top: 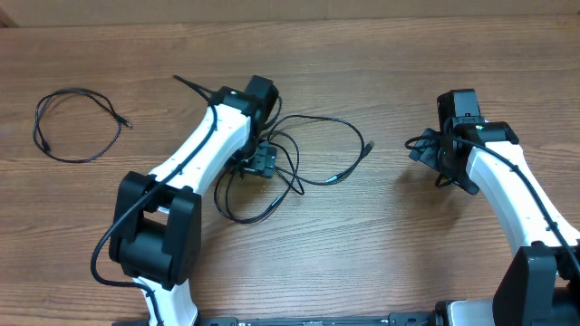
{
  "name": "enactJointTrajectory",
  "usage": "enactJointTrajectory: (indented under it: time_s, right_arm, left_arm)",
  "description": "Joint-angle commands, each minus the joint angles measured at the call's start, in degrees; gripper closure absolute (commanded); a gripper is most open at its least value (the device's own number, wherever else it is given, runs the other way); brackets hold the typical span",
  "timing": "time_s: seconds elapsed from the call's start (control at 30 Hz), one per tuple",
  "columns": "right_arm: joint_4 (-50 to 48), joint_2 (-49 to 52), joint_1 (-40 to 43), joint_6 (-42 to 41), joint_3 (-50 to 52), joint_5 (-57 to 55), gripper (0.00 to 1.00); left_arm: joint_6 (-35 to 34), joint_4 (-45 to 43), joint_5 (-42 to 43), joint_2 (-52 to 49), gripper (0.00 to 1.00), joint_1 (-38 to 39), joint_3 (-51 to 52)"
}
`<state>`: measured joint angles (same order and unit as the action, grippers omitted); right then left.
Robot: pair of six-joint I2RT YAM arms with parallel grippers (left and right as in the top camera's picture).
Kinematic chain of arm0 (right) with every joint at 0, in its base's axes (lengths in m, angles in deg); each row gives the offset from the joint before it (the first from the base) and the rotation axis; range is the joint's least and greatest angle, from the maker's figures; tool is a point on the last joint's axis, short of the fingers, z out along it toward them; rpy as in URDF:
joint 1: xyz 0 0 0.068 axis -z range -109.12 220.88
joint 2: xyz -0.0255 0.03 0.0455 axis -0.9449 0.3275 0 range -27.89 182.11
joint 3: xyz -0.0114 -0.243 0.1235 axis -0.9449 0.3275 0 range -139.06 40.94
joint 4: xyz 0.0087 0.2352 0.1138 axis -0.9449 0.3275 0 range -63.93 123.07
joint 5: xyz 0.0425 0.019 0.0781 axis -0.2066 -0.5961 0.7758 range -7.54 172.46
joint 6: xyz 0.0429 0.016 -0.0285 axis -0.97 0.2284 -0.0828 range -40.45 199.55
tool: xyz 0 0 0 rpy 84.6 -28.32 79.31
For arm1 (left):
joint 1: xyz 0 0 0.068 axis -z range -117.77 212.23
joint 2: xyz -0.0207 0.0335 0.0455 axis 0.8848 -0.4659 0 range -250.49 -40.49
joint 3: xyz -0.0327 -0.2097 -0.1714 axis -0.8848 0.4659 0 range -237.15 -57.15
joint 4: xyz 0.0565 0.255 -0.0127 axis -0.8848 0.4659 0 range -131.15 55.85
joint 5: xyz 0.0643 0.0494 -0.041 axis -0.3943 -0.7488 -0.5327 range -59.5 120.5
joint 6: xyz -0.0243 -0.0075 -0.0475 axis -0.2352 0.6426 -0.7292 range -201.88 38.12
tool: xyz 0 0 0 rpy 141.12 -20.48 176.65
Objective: Untangle cables
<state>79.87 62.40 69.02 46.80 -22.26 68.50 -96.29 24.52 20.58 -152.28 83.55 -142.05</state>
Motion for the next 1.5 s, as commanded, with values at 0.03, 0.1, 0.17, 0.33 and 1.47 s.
enactJointTrajectory:
  time_s: [0.03,0.1,0.17,0.33,1.47]
  right_arm:
    - [-0.15,-0.48,0.39,0.24,0.2,-0.81,0.0]
    - [-0.15,-0.48,0.39,0.24,0.2,-0.81,0.0]
    - [-0.15,-0.48,0.39,0.24,0.2,-0.81,0.0]
    - [-0.15,-0.48,0.39,0.24,0.2,-0.81,0.0]
    - [-0.15,-0.48,0.39,0.24,0.2,-0.81,0.0]
  left_arm:
    - [-3.3,1.25,2.56,-0.63,0.0,-2.71,-0.39]
    - [-6.14,1.97,2.82,-0.63,0.0,-3.96,-0.2]
    - [-7.06,1.99,5.95,-0.63,0.0,-5.11,0.52]
    - [-7.26,0.02,11.98,-0.63,0.0,-8.04,3.85]
    - [-9.44,-16.61,29.14,-0.61,0.96,-10.8,3.65]
